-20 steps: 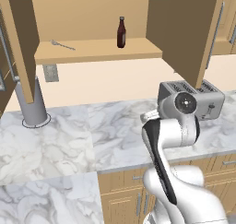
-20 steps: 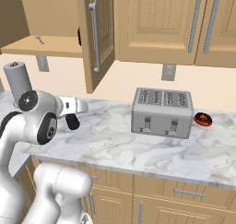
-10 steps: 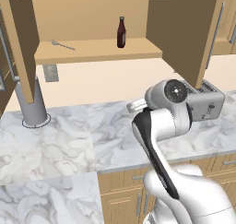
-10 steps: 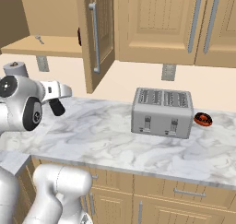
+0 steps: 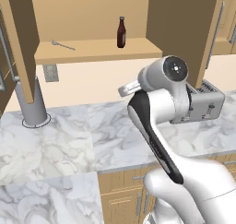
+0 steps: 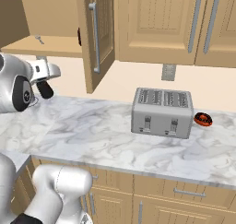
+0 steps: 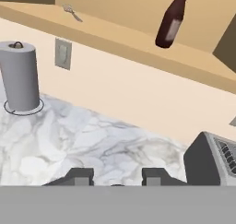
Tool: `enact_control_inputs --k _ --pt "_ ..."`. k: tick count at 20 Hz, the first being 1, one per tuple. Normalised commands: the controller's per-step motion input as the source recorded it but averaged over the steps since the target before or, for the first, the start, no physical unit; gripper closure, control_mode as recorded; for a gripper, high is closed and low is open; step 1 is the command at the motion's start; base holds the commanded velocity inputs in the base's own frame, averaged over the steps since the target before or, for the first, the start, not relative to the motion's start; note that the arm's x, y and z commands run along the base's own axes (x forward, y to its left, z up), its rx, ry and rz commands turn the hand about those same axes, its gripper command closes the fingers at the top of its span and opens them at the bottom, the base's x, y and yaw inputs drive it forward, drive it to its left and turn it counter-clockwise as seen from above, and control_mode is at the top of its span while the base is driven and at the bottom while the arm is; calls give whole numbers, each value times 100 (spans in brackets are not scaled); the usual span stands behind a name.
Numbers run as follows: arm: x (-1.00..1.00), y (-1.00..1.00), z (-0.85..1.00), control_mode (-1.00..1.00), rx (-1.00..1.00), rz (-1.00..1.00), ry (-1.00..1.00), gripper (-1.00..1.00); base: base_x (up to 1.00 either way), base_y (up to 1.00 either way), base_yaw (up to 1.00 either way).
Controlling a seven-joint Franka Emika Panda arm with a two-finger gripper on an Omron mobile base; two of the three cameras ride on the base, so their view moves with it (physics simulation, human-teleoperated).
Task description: Pick the shaker and ketchup from the counter and place them in the cabinet.
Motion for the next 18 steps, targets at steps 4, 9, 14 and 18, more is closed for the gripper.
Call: enact_control_inputs --k 4,9,14,18 --pt "0 18 56 -100 0 4 -9 100 0 0 0" --pt "0 17 41 -100 0 5 -9 100 0 0 0" --pt "8 14 51 -100 0 4 -9 100 0 0 0" --pt "20 19 43 -100 0 4 -6 100 0 0 0"
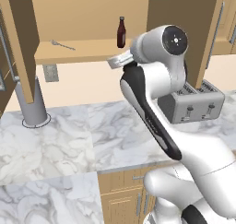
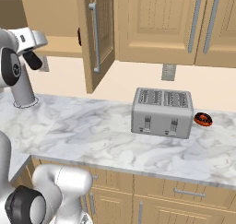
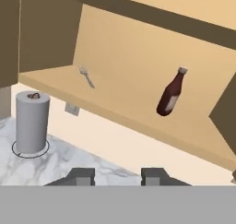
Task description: Pick the shaker and ketchup from the counter and place them in the cabinet.
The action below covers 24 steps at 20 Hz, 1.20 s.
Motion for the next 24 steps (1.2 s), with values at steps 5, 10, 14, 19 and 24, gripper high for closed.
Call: enact_control_inputs --k 5,10,14,19,24 --pt "14 27 25 -100 0 5 -4 100 0 0 0" --pt "14 24 14 -100 0 3 -3 100 0 0 0" --pt "19 10 4 -100 0 2 -2 100 0 0 0" --pt "31 0 0 -100 0 1 0 100 0 0 0" --pt "24 0 0 -100 0 0 -3 100 0 0 0"
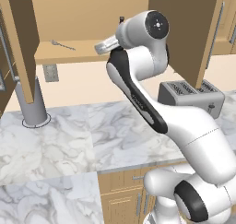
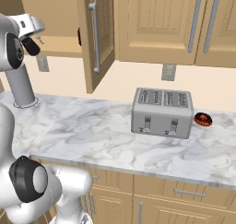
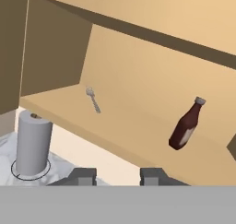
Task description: Pick the shaker and ketchup from the counter and place them in the cabinet.
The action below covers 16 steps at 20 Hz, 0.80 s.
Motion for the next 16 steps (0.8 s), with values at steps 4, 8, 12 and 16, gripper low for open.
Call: enact_control_inputs --k 4,8,12,16 --pt "23 0 0 -100 0 0 -3 100 0 0 0" --pt "29 0 -11 -100 0 1 0 100 0 0 0" --pt "24 4 -19 -100 0 2 0 100 0 0 0" --pt "21 4 -7 -100 0 2 0 100 0 0 0"
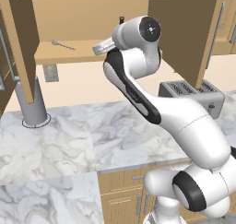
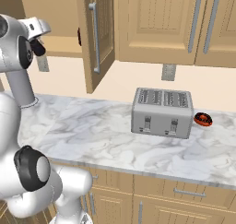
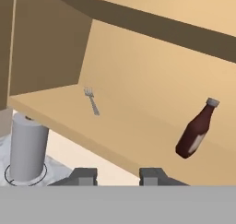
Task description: Pick the shaker and ketchup from the counter and place them in the cabinet.
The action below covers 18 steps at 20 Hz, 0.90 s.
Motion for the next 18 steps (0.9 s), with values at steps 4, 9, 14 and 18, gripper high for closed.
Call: enact_control_inputs --k 4,9,14,18 --pt "25 1 0 -100 0 1 0 100 0 0 0" --pt "27 2 0 -100 0 1 -1 100 0 0 0" --pt "33 6 0 -100 0 1 0 100 0 0 0" --pt "32 8 -1 -100 0 1 0 100 0 0 0"
